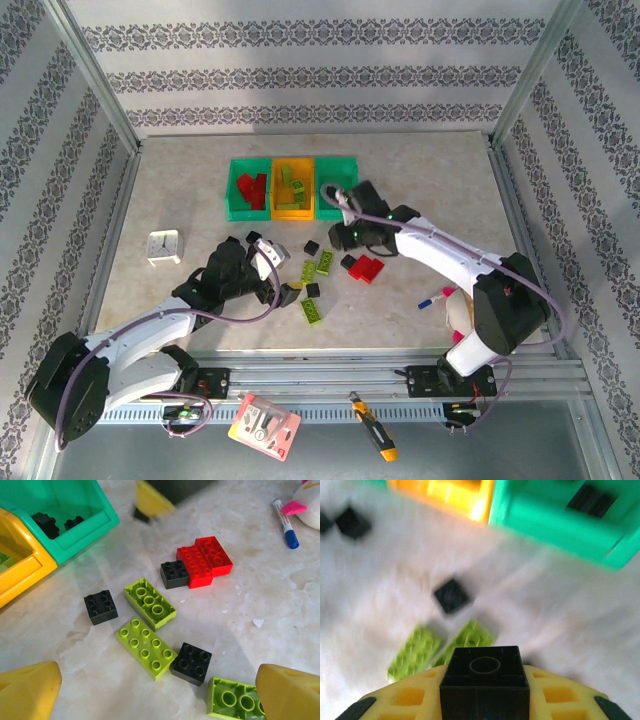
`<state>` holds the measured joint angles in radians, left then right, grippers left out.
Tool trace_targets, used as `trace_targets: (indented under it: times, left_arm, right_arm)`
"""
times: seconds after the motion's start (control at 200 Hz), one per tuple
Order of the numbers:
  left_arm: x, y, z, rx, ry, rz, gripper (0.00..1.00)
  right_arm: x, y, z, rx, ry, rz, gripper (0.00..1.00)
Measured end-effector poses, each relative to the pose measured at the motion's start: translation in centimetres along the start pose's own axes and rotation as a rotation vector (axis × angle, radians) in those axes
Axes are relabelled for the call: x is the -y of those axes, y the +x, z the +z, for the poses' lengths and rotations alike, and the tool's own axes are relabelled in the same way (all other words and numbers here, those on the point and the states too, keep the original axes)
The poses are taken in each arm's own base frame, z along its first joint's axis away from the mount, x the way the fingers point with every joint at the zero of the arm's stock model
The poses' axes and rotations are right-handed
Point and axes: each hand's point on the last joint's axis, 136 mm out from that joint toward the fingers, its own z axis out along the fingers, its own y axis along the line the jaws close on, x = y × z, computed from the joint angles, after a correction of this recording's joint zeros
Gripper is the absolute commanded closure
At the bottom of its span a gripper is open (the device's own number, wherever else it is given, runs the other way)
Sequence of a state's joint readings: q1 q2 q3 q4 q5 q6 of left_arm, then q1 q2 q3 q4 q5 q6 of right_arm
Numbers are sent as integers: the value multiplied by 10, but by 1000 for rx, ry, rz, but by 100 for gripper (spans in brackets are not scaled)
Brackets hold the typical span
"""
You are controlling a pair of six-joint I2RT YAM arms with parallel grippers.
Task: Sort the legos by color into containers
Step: Place the lego in the container.
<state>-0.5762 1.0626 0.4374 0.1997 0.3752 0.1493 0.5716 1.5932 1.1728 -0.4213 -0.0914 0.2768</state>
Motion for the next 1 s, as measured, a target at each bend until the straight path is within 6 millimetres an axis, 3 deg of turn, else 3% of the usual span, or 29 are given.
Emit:
trace_targets:
  times: [0.1,0.18,0.345,0.42,0.515,0.605,0.695,0.849,0.999]
  left_arm:
    - [-2,0,3,1,-5,-3,1]
    - [-3,1,5,-4,-7,-8,1]
    - [-5,-3,5,4,-16,-21,1]
    - [-8,-4,5,5,-35,-33,1]
    - [-20,-11,6,5,-98,-71,1]
    - [-38,-23,3,8,-189,-120,1]
    - [-54,-35,-2,21,-268,-160,1]
    - [-89,-40,-9,-34,-415,-268,1]
    - [-133,-18,-21,-140,-588,-431,2]
  right_arm:
    - [18,-51,6,111,30,37,75]
    - [32,-83,23,162,54,58,74]
    - [58,-116,68,175,95,69,71]
    - [64,-123,82,174,103,72,59]
    - [71,-130,90,178,111,67,34]
    - [74,-134,87,188,113,56,18]
    - [73,-139,78,210,109,54,9]
    - [62,-129,43,246,65,29,4]
    - [43,-111,1,287,2,5,4]
